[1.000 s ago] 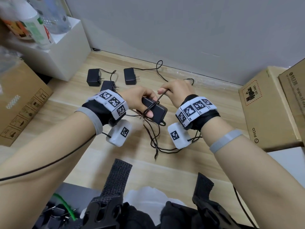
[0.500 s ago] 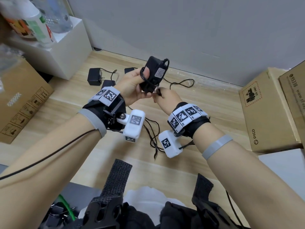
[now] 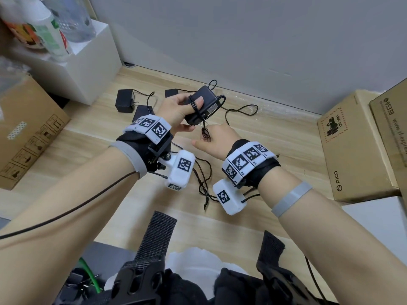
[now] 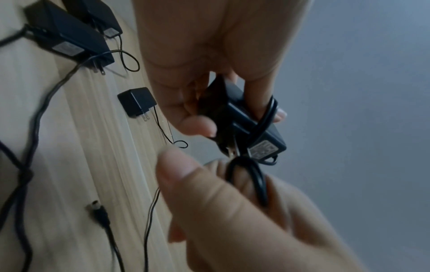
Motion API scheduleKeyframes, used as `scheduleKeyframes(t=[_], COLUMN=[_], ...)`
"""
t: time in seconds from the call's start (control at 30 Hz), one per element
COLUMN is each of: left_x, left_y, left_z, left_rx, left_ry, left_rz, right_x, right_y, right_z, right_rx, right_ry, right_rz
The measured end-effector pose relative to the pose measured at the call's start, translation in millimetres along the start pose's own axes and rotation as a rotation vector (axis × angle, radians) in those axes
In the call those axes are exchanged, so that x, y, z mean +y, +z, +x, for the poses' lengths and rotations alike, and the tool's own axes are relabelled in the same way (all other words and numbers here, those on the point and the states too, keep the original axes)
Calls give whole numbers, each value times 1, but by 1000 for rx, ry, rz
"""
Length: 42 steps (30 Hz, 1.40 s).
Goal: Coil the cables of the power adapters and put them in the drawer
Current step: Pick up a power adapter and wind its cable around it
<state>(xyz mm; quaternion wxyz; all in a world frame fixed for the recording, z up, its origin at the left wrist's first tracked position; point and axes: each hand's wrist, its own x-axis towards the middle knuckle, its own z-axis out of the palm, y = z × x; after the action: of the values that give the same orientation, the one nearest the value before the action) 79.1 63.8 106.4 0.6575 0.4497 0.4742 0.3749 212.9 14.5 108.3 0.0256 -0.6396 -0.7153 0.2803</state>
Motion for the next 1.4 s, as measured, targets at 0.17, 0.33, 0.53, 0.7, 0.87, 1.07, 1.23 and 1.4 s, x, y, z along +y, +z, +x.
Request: scheduleKeyframes(t=[0.17,0.33,0.53,0.7,0.87,1.07,1.23,1.4], left_x=[-3,-7,-5,-5,9,12,14,14], left_y=[-1,-5,-1,-1,3,-4,6,4], left_z=[4,5,6,-4,-10,-12,-7,-3], left_rx=[96,128,47,-182,-398,-479,-232,10], left_ry=[38,145,353,149,102,52,113,81], left_rz=[108,355,775,695,635,245,-67,-3], right_x=[-6,-17,-17,6,19,29,17,16], right_y=[-2,-12,-26,-52,-45,-36,-23,-15], right_z=[-9,-16,-16,-10,-4,2,-1,-9], right_rx=[5,58,141,294,293,294,143,24], right_ry=[-103,-211,-283,-212,-143,-23,-9,-52], right_rz=[-83,-179,-184,-113,-8,290,324,202])
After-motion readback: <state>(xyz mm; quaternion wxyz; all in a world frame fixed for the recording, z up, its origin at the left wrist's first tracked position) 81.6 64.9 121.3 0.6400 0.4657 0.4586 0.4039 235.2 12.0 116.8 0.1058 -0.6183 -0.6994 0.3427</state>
